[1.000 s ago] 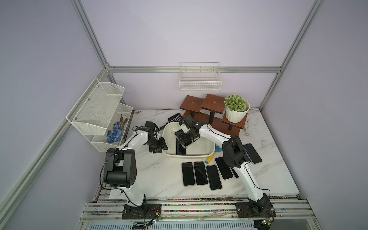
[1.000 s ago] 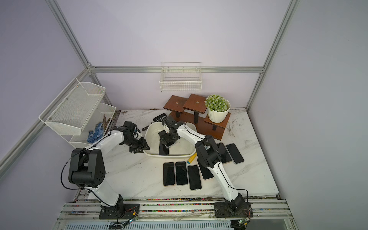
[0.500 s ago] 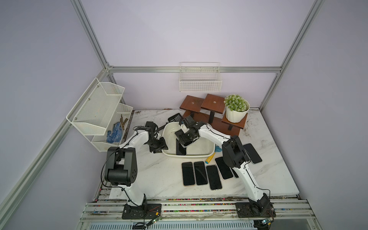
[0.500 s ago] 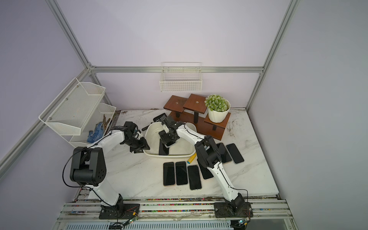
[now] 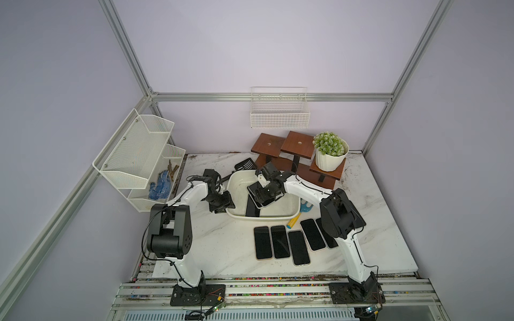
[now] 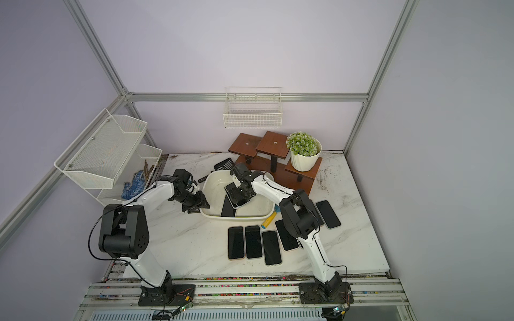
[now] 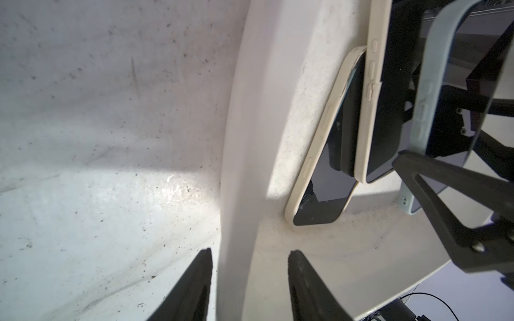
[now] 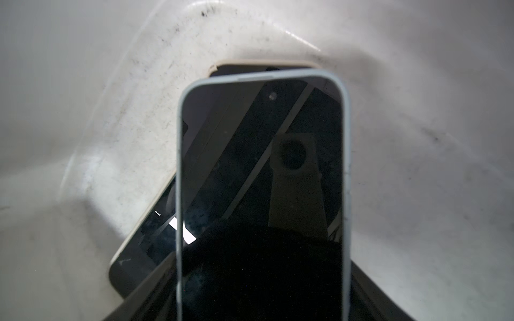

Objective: Take the phone out of the storage box
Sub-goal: Pick up the phone from the storage box, then place the phone at the center of the board.

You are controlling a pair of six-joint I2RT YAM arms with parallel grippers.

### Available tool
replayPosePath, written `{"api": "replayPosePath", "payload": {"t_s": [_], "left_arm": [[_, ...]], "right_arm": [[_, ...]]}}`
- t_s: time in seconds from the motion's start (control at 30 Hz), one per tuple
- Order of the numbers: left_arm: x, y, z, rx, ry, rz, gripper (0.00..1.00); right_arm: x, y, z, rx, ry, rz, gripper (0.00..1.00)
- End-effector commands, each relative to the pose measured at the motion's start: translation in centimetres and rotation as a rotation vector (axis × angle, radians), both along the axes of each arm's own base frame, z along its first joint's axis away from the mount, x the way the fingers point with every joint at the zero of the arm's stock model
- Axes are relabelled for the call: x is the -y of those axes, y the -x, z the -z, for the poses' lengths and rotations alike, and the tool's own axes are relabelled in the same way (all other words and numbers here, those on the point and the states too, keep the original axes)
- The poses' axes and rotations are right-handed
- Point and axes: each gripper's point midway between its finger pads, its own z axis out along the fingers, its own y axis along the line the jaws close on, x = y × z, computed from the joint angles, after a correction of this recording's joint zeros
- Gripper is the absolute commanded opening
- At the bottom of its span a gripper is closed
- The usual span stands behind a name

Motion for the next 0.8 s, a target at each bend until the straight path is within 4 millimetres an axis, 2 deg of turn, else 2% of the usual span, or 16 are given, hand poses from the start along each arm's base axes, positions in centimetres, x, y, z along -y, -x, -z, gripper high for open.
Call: {"api": "replayPosePath", "payload": {"t_s": [0.0, 0.2, 0.37, 0.43, 0.53, 0.67, 0.77], "left_arm": [[0.5, -1.4, -1.7, 0.065, 0.032, 0.016, 0.48], [0.6, -1.5, -3.2, 0.101, 0.042, 0.005, 0.48], [0.8, -0.9, -5.9, 0.163, 0.069, -0.016, 0.49], [1.0, -0.5, -6.9, 0.189, 0.087, -0.031, 0.51], [1.5, 0.3, -8.7, 0.230, 0.142, -0.062, 0.62], [2.9, 1.7, -11.6, 0.289, 0.281, -0.105, 0.68], [3.9, 2.4, -12.8, 0.303, 0.391, -0.144, 0.71]], "right_arm": [[0.0, -1.4, -5.8, 0.118, -0.081, 0.039, 0.76], [0.6, -1.2, -8.5, 0.127, -0.117, 0.082, 0.76], [1.4, 0.5, -11.1, 0.094, -0.176, 0.150, 0.75], [2.1, 1.4, -11.8, 0.083, -0.189, 0.185, 0.75], [3.4, 3.1, -12.3, 0.049, -0.206, 0.250, 0.75], [3.7, 6.2, -13.2, 0.027, -0.238, 0.263, 0.75], [3.6, 8.5, -13.5, 0.020, -0.242, 0.241, 0.75]]}}
